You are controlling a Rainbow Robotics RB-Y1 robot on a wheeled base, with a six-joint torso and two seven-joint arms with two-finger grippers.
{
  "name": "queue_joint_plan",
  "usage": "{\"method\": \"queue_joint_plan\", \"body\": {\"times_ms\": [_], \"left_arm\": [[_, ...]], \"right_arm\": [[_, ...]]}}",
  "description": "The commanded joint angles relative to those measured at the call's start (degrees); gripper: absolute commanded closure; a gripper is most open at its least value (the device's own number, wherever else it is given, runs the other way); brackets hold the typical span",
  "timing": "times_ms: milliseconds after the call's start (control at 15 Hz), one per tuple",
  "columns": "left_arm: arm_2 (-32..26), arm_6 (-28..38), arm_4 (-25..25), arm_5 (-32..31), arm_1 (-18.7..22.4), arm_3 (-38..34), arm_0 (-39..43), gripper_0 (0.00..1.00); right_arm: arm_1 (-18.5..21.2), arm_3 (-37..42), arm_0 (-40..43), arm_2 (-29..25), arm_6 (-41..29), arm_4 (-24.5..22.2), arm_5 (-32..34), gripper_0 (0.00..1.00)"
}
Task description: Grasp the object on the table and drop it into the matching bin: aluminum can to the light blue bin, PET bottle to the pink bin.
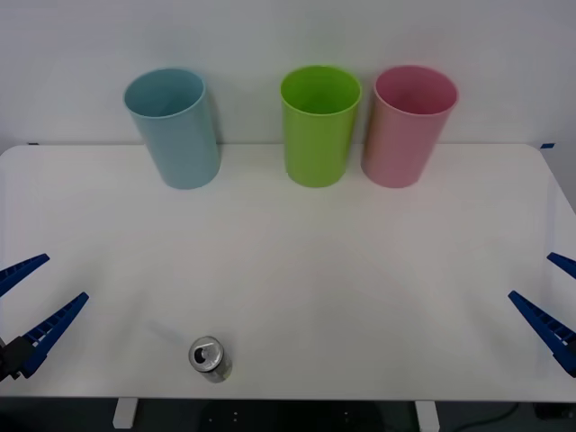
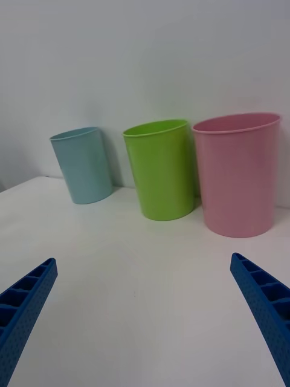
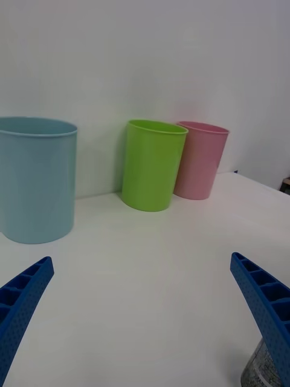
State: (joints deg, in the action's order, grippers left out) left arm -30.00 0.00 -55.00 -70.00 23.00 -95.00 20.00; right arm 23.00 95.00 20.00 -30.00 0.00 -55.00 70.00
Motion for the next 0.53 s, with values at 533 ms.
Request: {"method": "queue_joint_plan", "body": {"times_ms": [533], "left_arm": [[0.2, -0.3, 3.5, 0.3, 2.6, 1.9, 2.1, 0.0]], "right_arm": [[0.0, 0.0, 0.0, 0.0, 0.0, 0.0, 0.0, 0.0]]}}
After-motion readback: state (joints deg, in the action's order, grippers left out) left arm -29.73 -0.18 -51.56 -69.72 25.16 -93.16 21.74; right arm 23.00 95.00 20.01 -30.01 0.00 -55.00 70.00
